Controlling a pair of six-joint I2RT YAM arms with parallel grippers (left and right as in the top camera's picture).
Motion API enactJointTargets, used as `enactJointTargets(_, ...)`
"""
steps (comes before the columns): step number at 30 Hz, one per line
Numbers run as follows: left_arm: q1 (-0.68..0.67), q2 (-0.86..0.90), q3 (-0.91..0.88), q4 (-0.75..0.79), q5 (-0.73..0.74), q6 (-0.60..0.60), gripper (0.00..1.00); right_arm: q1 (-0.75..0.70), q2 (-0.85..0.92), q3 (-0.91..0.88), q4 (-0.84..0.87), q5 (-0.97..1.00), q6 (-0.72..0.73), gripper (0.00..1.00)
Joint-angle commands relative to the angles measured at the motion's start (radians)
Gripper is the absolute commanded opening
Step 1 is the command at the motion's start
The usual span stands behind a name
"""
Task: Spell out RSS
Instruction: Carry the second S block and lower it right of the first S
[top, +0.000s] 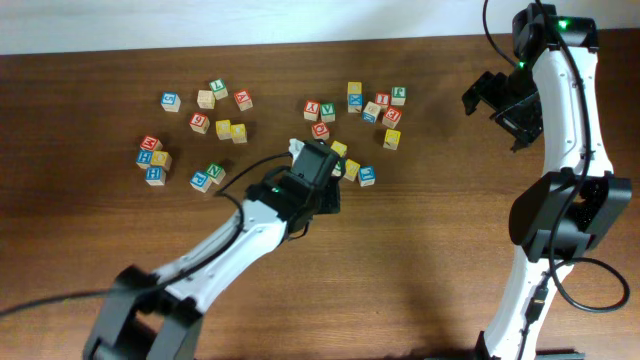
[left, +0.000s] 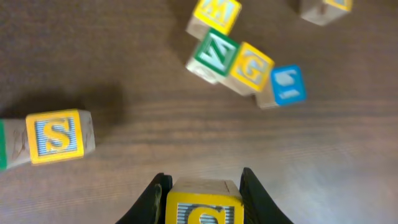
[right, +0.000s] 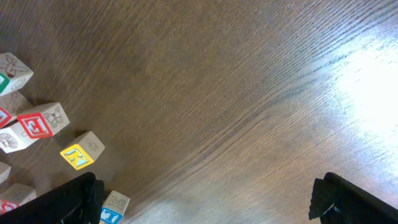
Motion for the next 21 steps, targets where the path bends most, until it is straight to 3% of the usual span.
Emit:
enactJointTargets(1,-0.005,0.068,-0.002,0.046,-0.106,-0.022,0.21,-0.003,-0.024,0.014,0.0,0.005,0.003,0.98)
enactJointTargets(5,-0.005,0.114,-0.002,0.076,-0.216,-0.021,0.21,-0.003,-0.024,0.014,0.0,0.005,0.003,0.98)
enactJointTargets(13,-0.005,0.196,-0.002,0.193,-0.221,0.03,0.2,-0.003,-0.024,0.014,0.0,0.005,0.003,0.99)
enactJointTargets(21,-0.003,0.201,-0.002,0.172,-0.283,0.056,0.21,-0.003,-0.024,0.014,0.0,0.005,0.003,0.98)
